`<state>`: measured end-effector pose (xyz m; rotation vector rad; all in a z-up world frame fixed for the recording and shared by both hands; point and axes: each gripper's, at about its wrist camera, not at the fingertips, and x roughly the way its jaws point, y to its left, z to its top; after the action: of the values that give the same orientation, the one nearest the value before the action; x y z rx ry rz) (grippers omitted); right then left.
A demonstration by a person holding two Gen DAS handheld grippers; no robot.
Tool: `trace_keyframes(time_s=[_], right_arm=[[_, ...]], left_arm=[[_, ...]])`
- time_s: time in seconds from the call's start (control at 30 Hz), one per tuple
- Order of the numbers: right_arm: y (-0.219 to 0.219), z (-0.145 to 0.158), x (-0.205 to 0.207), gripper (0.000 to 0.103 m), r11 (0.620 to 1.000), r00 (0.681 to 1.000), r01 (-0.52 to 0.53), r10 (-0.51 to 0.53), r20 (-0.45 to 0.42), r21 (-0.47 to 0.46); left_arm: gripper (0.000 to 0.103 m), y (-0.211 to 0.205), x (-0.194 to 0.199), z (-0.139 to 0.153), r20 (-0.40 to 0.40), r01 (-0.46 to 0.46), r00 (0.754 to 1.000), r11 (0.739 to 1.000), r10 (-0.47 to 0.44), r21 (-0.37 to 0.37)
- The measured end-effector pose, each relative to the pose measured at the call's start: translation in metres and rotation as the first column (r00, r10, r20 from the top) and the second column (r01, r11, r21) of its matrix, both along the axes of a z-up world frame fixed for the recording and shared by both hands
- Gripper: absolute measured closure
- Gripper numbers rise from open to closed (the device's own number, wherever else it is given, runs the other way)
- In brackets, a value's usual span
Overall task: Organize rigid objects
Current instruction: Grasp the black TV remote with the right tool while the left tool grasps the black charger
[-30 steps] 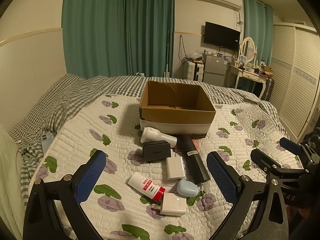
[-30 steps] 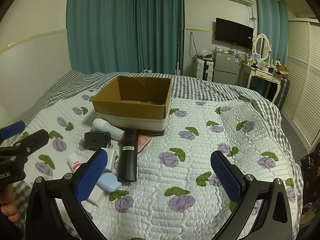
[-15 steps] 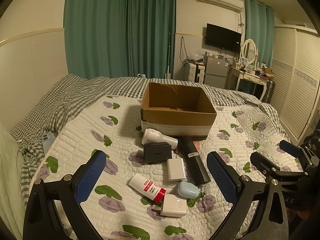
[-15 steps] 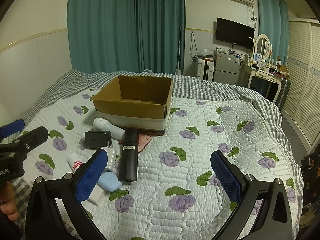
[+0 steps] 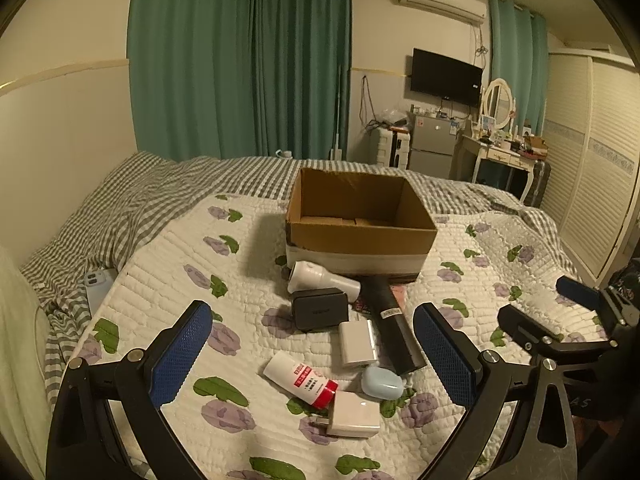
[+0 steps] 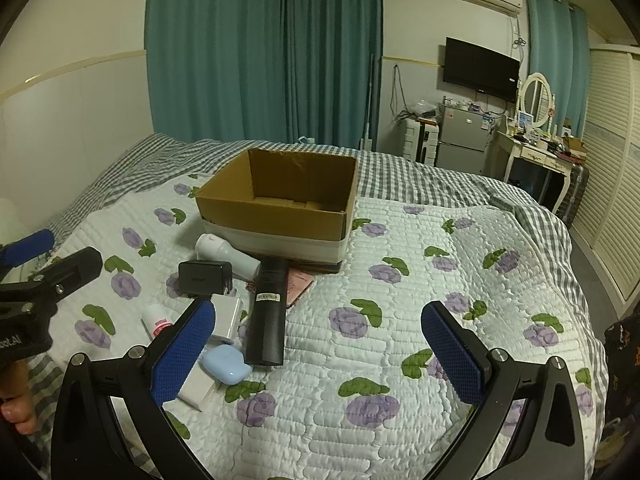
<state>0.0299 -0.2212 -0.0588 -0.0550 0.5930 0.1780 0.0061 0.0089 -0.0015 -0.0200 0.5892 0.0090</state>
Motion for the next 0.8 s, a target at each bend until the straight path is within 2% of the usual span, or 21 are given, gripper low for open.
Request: trace_keyframes(time_s=[0.1,0.23,0.47,0.57,0.63,0.73,0.8], right_arm=[[0.006,-0.005,0.011,0.0,0.999,0.999,-0.028,0.027,-0.028,-0.019],[0.02,-0.032,0.037,0.001,0.996,0.991,-0.069,0.062,-0.114,-0.054],[0.042,-0.085,0.091,0.018,0.99,0.956,-0.134,0.115,-0.271,-0.05],[0.048,-0.096,0.112,0.023,0.99,0.942,-0.141,0.13,-0.31,-0.013],[0.057,-0.102,0.124,0.027,0.988,0.939,-0.151,0.133,-0.319,-0.032],[0.068,-0.119,0.138,0.046,0.984,0.921,-0.168,0.134,-0.367,-0.063],[0.068,-0.124,0.138,0.053,0.984,0.922,-0.168,0.134,-0.362,-0.063]], left_arm=[[0.0,0.004,0.012,-0.012,-0.046,-0.023,0.999,1.0,0.024,0.004],[0.001,0.012,0.027,-0.035,-0.112,-0.054,0.992,0.998,0.055,0.011],[0.003,0.017,0.058,-0.064,-0.235,-0.091,0.967,0.994,0.102,0.057],[0.003,0.013,0.077,-0.067,-0.248,-0.084,0.963,0.992,0.106,0.097],[0.003,0.013,0.09,-0.071,-0.255,-0.078,0.962,0.993,0.099,0.091],[0.003,0.012,0.103,-0.076,-0.277,-0.066,0.957,0.995,0.085,0.075],[0.003,0.008,0.108,-0.08,-0.29,-0.042,0.955,0.996,0.062,0.075]])
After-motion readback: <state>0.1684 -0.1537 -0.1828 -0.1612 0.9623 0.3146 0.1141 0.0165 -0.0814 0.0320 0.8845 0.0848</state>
